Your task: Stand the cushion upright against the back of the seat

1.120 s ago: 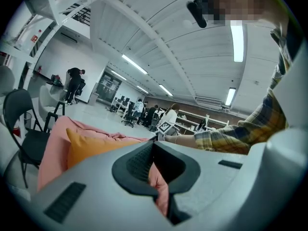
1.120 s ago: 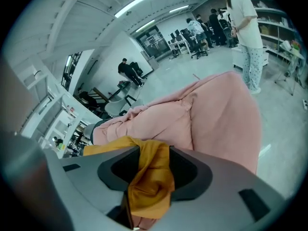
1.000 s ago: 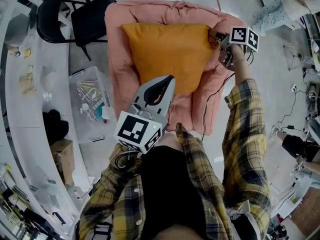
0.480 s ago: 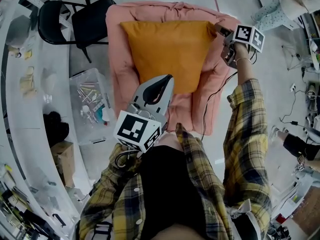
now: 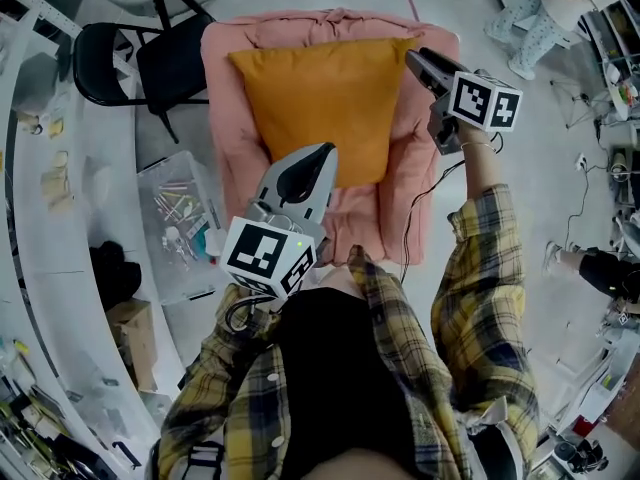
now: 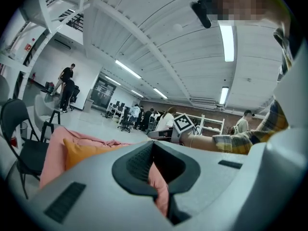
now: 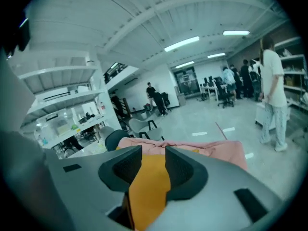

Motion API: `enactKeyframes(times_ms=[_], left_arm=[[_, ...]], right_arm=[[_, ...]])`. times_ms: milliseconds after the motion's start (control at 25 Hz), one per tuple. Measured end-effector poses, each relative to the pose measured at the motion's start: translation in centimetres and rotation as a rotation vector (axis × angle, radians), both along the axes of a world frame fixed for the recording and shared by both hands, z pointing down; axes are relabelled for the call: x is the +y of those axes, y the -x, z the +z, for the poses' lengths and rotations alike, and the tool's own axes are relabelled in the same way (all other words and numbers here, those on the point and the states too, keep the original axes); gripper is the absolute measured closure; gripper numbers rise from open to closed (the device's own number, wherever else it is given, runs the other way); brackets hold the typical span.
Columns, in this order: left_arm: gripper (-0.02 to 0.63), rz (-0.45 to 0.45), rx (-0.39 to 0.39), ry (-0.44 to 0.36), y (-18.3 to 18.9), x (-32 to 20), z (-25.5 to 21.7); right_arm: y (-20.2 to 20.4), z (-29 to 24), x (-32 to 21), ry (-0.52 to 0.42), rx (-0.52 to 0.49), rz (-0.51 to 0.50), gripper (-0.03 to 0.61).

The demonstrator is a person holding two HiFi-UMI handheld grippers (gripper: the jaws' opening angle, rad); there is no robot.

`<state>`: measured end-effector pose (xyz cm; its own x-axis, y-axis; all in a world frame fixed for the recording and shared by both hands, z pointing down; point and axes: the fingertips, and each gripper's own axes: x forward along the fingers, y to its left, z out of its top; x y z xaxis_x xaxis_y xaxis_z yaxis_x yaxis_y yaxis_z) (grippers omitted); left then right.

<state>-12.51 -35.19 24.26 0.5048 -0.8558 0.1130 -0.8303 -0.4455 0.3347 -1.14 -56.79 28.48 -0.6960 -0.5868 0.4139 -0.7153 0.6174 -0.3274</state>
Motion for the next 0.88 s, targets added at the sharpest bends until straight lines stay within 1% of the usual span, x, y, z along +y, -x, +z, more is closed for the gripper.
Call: enactKeyframes(times_ms=[120, 240, 320, 360, 440, 520, 600, 680, 880], left_arm=[[0.611, 0.0, -0.007, -0.026, -0.5, 1.2, -1.0], [0.611, -0.004, -0.012, -0.051, -0.8, 2.9, -2.0], [0.611, -0.008, -0.014, -0.067, -1.1, 4.2, -2.6], [0.611, -0.009, -0.016, -0.074, -1.4, 5.0, -2.9], [0.611, -0.009, -0.023, -0.084, -2.0, 6.8, -3.3], [0.611, -0.002, -0.029, -0.093, -2.8, 8.9, -3.7], [0.611, 0.007, -0.035, -0.101, -3.7, 11.3, -4.0], [0.611, 0.016, -0.038, -0.104, -4.6, 14.1, -4.2], [0.611, 0.028, -0.037, -0.097, -7.0, 21.7, -4.4]], right_arm=[[1.4, -3.4, 5.0, -0.132, -0.019, -0.072, 0.423], [2.4, -6.7, 10.3, -0.229, -0.078, -0.113, 0.44], [2.7, -8.8, 13.8, -0.289, -0.129, -0.129, 0.505], [2.7, -9.7, 15.6, -0.319, -0.149, -0.135, 0.511], [2.5, -11.1, 19.2, -0.379, -0.162, -0.142, 0.523], [2.2, -12.1, 23.1, -0.436, -0.147, -0.143, 0.535], [1.7, -12.6, 27.1, -0.473, -0.129, -0.145, 0.541], [1.2, -12.6, 31.2, -0.491, -0.116, -0.144, 0.545], [-0.8, -12.1, 40.9, -0.498, -0.082, -0.129, 0.549]])
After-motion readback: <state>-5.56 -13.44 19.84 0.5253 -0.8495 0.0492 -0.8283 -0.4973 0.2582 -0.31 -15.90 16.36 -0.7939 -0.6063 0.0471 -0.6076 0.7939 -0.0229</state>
